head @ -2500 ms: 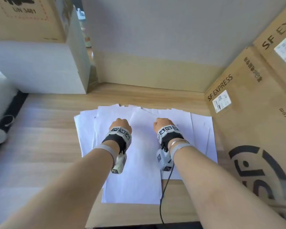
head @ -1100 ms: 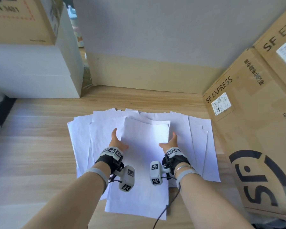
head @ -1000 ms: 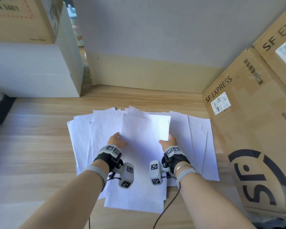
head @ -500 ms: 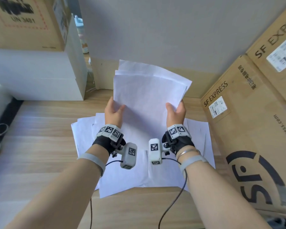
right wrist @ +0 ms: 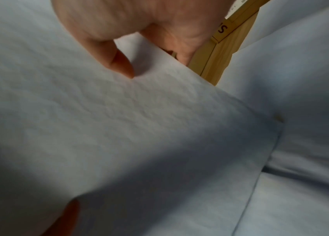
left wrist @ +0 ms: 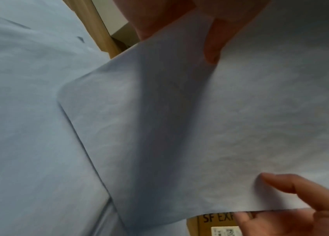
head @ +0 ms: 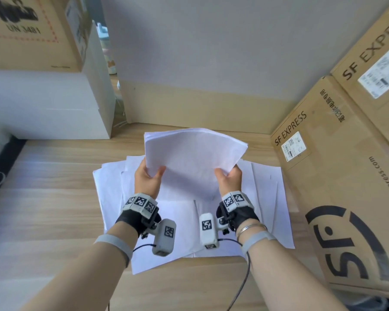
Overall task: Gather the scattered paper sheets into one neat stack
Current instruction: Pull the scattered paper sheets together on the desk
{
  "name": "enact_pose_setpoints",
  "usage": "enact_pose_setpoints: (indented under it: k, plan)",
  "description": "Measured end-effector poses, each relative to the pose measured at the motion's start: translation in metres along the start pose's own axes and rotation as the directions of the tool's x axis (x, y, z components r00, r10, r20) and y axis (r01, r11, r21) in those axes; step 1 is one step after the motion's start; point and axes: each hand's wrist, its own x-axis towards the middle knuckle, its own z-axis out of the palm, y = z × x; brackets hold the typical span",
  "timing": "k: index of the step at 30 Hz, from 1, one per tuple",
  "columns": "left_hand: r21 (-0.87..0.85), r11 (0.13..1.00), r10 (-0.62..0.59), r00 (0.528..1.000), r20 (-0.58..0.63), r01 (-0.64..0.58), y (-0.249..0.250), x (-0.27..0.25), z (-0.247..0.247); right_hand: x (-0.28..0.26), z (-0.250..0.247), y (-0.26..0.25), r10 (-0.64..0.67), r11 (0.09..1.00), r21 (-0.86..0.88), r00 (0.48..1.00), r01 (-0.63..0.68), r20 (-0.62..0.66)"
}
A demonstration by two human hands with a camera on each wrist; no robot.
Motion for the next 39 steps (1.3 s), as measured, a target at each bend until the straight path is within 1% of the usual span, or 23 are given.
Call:
enact_pose_setpoints:
  k: [3, 5, 8, 9, 11, 13, 15, 17, 20, 23, 25, 27, 28, 30, 31, 33, 35, 36, 39]
  plan:
    - [-0.058, 0.998, 0.023, 1.0, -0.017, -0.024, 0.008, 0.007, 0.003, 0.008, 0.002, -0.007, -0.031, 0.999, 0.033, 0.998, 0.033, -0.046]
    - [-0.065, 0.998, -0.018, 1.0, 0.021, 0.019, 0.006, 0.01, 0.002, 0.008, 0.003, -0.005, 0.003, 1.0, 0.021, 1.0, -0.003, -0.011]
    - [0.064, 0.991, -0.124, 0.989, 0.085, 0.119, -0.005, 0.009, -0.003, 0.002, 0.001, 0.006, 0.064, 0.995, -0.086, 0.996, -0.059, 0.061]
    - [0.076, 0.989, -0.131, 0.987, 0.09, 0.124, -0.008, 0.009, -0.004, 0.002, 0.0, 0.009, 0.058, 0.993, -0.102, 0.996, -0.052, 0.061]
    - [0.043, 0.99, -0.134, 0.987, 0.093, 0.131, -0.011, 0.012, -0.004, 0.001, -0.001, 0.011, 0.03, 0.995, -0.094, 0.999, -0.026, 0.041]
    - [0.057, 0.983, -0.179, 0.977, 0.115, 0.173, -0.016, 0.015, -0.003, 0.002, -0.001, 0.014, 0.051, 0.991, -0.129, 0.998, -0.045, 0.043]
    - [0.163, 0.963, -0.236, 0.961, 0.142, 0.213, -0.023, 0.016, -0.003, 0.003, -0.001, 0.019, 0.093, 0.972, -0.221, 0.993, -0.077, 0.065]
    - [0.23, 0.95, -0.252, 0.956, 0.151, 0.214, -0.027, 0.018, -0.004, 0.005, 0.0, 0.02, 0.091, 0.958, -0.281, 0.993, -0.066, 0.078]
    - [0.18, 0.96, -0.245, 0.956, 0.164, 0.216, -0.022, 0.021, -0.003, 0.012, 0.001, 0.015, 0.065, 0.968, -0.246, 0.994, -0.041, 0.09]
    - [0.129, 0.951, -0.303, 0.924, 0.233, 0.28, -0.02, 0.023, -0.005, 0.019, 0.001, 0.016, 0.089, 0.959, -0.28, 0.988, -0.051, 0.125]
    - [0.15, 0.933, -0.357, 0.892, 0.278, 0.327, -0.03, 0.025, -0.008, 0.022, -0.001, 0.027, 0.135, 0.94, -0.335, 0.975, -0.07, 0.174]
    - [0.192, 0.915, -0.396, 0.878, 0.268, 0.354, -0.043, 0.025, -0.013, 0.022, -0.006, 0.045, 0.183, 0.908, -0.408, 0.966, -0.094, 0.184]
    - [0.213, 0.905, -0.416, 0.873, 0.253, 0.37, -0.049, 0.025, -0.015, 0.022, -0.012, 0.054, 0.215, 0.892, -0.434, 0.964, -0.128, 0.156]
    - [0.243, 0.879, -0.461, 0.862, 0.213, 0.41, -0.059, 0.024, -0.02, 0.023, -0.027, 0.071, 0.295, 0.854, -0.463, 0.954, -0.239, 0.05]
    - [0.252, 0.865, -0.485, 0.853, 0.194, 0.434, -0.065, 0.023, -0.022, 0.025, -0.038, 0.078, 0.325, 0.82, -0.494, 0.946, -0.289, -0.014]
    - [0.267, 0.837, -0.529, 0.832, 0.167, 0.478, -0.074, 0.022, -0.027, 0.031, -0.06, 0.087, 0.362, 0.72, -0.59, 0.923, -0.364, -0.128]
    - [0.28, 0.818, -0.555, 0.818, 0.151, 0.503, -0.081, 0.021, -0.03, 0.037, -0.077, 0.093, 0.394, 0.609, -0.662, 0.891, -0.437, -0.226]
    - [0.276, 0.81, -0.567, 0.812, 0.139, 0.518, -0.085, 0.021, -0.031, 0.039, -0.083, 0.096, 0.41, 0.57, -0.675, 0.874, -0.468, -0.26]
    - [0.235, 0.789, -0.599, 0.796, 0.092, 0.567, -0.093, 0.021, -0.035, 0.045, -0.095, 0.1, 0.488, 0.502, -0.659, 0.813, -0.56, -0.319]
